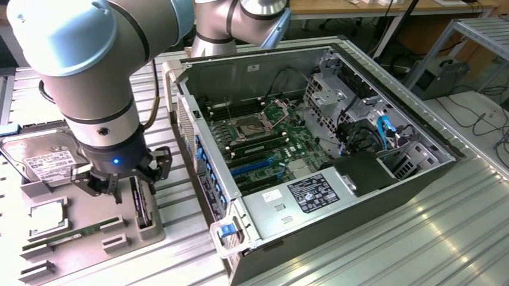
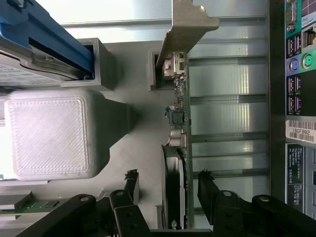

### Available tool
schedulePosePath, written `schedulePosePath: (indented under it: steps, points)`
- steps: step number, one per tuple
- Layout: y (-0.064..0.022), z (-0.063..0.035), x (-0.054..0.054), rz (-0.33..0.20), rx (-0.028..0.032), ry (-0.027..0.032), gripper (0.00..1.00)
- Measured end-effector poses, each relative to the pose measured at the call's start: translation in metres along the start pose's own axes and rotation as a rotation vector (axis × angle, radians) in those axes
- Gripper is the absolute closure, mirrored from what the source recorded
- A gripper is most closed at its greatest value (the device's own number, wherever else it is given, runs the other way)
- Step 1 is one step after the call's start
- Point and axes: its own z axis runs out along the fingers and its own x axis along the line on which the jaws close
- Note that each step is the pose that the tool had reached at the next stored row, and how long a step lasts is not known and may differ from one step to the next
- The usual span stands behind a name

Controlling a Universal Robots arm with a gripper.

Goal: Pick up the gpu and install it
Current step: 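Pick up the gpu and move the gpu toward the slot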

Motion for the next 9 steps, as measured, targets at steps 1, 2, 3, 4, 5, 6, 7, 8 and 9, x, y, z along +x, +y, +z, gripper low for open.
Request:
schedulePosePath:
  steps: [1,2,3,4,5,6,7,8,9]
  points:
    - [0.0001,0.0002,-0.0006,0.000,-0.0001,-0.0001,0.40]
    - [0.0001,0.0003,-0.0008,0.000,-0.0002,-0.0002,0.40]
    - [0.0000,0.0003,-0.0008,0.000,-0.0001,-0.0001,0.40]
    - [0.0001,0.0002,-0.0010,0.000,-0.0001,0.0000,0.42]
    - [0.0001,0.0003,-0.0012,0.000,-0.0001,0.0000,0.48]
    - [0.0001,0.0003,-0.0013,0.000,-0.0001,-0.0001,0.48]
    - [0.0001,0.0003,-0.0013,0.000,-0.0001,0.0000,0.48]
    - [0.0001,0.0003,-0.0014,0.000,0.0000,0.0000,0.55]
    - [0.0001,0.0004,-0.0015,0.000,0.0000,0.0000,0.55]
